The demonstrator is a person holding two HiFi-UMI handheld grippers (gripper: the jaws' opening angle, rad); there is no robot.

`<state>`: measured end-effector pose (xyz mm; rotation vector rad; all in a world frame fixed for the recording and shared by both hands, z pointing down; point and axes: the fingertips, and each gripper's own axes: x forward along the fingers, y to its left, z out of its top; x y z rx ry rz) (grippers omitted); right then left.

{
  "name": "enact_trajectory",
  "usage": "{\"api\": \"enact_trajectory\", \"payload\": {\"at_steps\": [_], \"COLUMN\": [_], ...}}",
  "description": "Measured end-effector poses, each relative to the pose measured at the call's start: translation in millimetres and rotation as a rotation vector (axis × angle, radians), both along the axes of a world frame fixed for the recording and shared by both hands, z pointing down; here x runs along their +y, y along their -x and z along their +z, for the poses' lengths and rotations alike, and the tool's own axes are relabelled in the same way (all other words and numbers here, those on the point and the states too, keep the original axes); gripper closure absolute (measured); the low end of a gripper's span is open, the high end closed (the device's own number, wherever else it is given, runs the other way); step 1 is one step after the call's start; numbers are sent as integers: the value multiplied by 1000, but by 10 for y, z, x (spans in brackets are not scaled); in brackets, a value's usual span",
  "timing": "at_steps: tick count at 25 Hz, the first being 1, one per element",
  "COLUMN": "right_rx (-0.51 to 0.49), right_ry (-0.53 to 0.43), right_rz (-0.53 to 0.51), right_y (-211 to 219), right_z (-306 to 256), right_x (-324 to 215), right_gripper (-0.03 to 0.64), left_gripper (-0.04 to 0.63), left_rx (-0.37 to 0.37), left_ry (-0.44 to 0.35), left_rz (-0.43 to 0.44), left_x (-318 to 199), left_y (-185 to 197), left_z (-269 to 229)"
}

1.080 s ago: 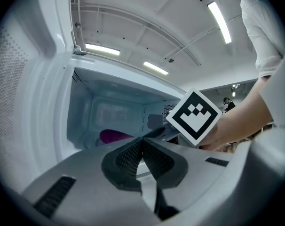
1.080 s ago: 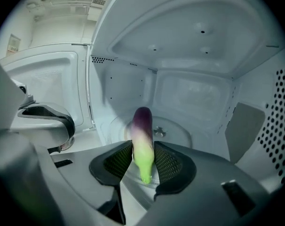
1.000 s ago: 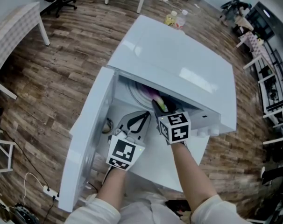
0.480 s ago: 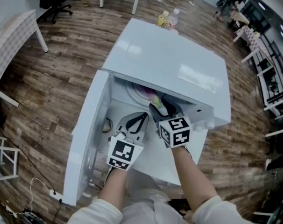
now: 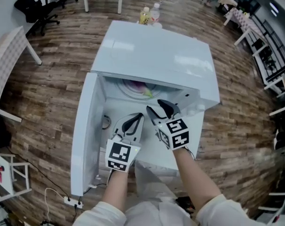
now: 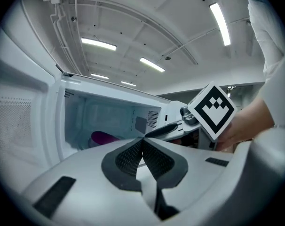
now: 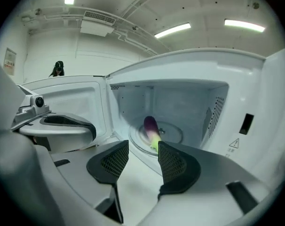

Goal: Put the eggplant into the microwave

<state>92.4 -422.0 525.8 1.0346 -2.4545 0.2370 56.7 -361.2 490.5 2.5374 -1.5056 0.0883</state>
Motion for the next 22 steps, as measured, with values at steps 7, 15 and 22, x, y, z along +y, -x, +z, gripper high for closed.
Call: {"api": "enact_trajectory", "payload": {"at_steps": [7,15,22], "right_rx": [-42,-76,-107], "right_ry": [-25,-65,-115], "right_rz": [34,67,85], "right_y": [-95,-203,-290], "right_z": [-316,-556,-822], "right_x": [332,710,1082], "right_gripper": [407,408,408], "left_gripper": [594,594,594], "left_rx": [27,77,96], "left_ry": [15,19,13], "left_rz": [41,101,161], "left_x": [252,500,787], "left_y": [-99,-179,-296], "left_z": [-163,-342,-498]}}
